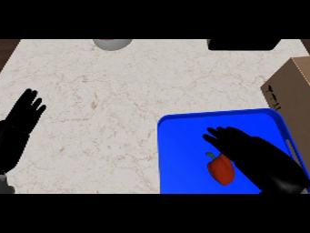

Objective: Pick the bell pepper from the tray and place it in the cardboard box

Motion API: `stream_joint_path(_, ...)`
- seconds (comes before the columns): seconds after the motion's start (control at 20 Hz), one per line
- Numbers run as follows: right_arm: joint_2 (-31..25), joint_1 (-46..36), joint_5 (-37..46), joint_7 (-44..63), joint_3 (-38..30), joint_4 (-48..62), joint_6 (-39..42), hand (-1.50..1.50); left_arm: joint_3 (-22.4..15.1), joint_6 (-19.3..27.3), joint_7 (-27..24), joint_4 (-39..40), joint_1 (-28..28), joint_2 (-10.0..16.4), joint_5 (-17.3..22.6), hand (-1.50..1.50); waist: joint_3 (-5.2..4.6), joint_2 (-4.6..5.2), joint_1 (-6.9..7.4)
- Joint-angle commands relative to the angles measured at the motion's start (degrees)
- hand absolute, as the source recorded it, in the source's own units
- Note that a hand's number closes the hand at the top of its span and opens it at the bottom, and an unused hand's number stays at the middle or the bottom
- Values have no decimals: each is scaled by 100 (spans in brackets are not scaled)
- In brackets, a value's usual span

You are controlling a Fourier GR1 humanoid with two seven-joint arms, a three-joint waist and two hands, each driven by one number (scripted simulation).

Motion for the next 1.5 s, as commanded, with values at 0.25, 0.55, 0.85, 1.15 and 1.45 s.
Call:
stream_joint_path(0.25,319,20,807,-243,74,294,276,-150,269,-251,116,-259,150,-78,33,0,0,-1,6)
stream_joint_path(0.55,898,187,1355,137,399,216,292,-150,256,-151,197,132,-352,-185,-229,0,0,0,-13)
stream_joint_path(0.85,957,427,1677,128,357,50,473,-150,483,-529,108,-29,35,-161,-60,0,-1,-3,-10)
stream_joint_path(1.15,788,167,2004,-541,154,928,229,-150,210,-295,-321,149,86,-563,-593,0,-1,3,-5)
stream_joint_path(1.45,746,337,2257,-856,52,1103,182,-150,442,-545,89,35,-44,-375,-311,0,0,0,-6)
